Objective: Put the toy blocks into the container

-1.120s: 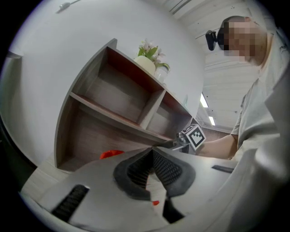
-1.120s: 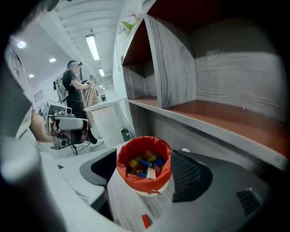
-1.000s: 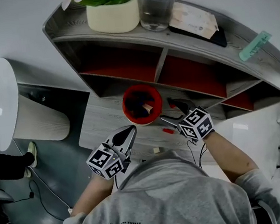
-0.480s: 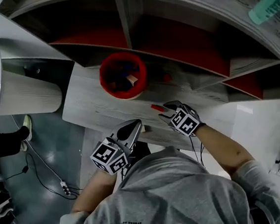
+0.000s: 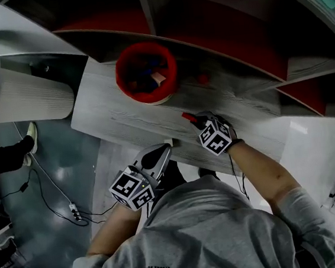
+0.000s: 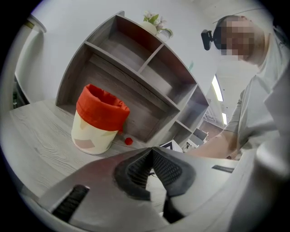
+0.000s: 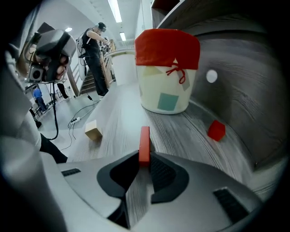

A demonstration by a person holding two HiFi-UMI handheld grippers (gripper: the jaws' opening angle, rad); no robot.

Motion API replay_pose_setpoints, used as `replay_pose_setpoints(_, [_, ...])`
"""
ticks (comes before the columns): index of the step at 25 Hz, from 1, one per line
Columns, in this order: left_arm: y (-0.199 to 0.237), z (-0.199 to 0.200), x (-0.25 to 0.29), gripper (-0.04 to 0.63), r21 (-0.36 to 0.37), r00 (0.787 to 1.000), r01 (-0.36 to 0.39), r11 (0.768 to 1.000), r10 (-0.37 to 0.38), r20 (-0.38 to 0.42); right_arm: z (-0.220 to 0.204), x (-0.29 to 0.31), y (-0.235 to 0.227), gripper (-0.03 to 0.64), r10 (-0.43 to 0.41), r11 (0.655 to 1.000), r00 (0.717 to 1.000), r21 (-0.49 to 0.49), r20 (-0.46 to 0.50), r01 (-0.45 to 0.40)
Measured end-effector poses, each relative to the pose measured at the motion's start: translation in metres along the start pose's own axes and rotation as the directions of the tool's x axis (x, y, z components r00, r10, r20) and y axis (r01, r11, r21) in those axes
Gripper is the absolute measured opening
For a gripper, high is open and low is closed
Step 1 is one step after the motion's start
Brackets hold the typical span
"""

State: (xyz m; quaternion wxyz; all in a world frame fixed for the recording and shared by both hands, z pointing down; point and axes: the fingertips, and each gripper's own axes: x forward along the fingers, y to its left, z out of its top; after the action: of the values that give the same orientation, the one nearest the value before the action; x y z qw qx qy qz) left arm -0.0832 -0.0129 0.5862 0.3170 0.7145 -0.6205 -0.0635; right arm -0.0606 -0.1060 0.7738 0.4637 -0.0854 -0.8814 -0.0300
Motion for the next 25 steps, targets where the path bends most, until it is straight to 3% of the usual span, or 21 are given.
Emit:
replay_pose_setpoints(6, [0.004,0.019,-0.005,0.012,0.01,0.999,0.014,1.0,-0.014,0.035,0.033,-0.045,0.005,0.072,0.017,0.997,0.996,0.068,0.092,-0.023])
replay_pose_setpoints(15, [0.028,0.128,-0.035,0.012,0.107,0.987,0.054,0.993,-0.069,0.144,0.181,-0.142,-0.016,0.072,-0.044,0.999,0.954,0.039,0.295,0.034])
replay_pose_setpoints(20, [0.049,0.182,-0.053,0.012,0.163,0.982,0.071,0.984,-0.097,0.161,0.249,-0.147,-0.031,0.074,-0.086,0.996,0.957,0.016,0.279,0.084])
replay_pose_setpoints(25, [0.063,0.214,-0.065,0.012,0.211,0.979,0.081,0.974,-0.118,0.166,0.28,-0.128,-0.047,0.074,-0.122,0.992,0.967,0.006,0.225,0.124])
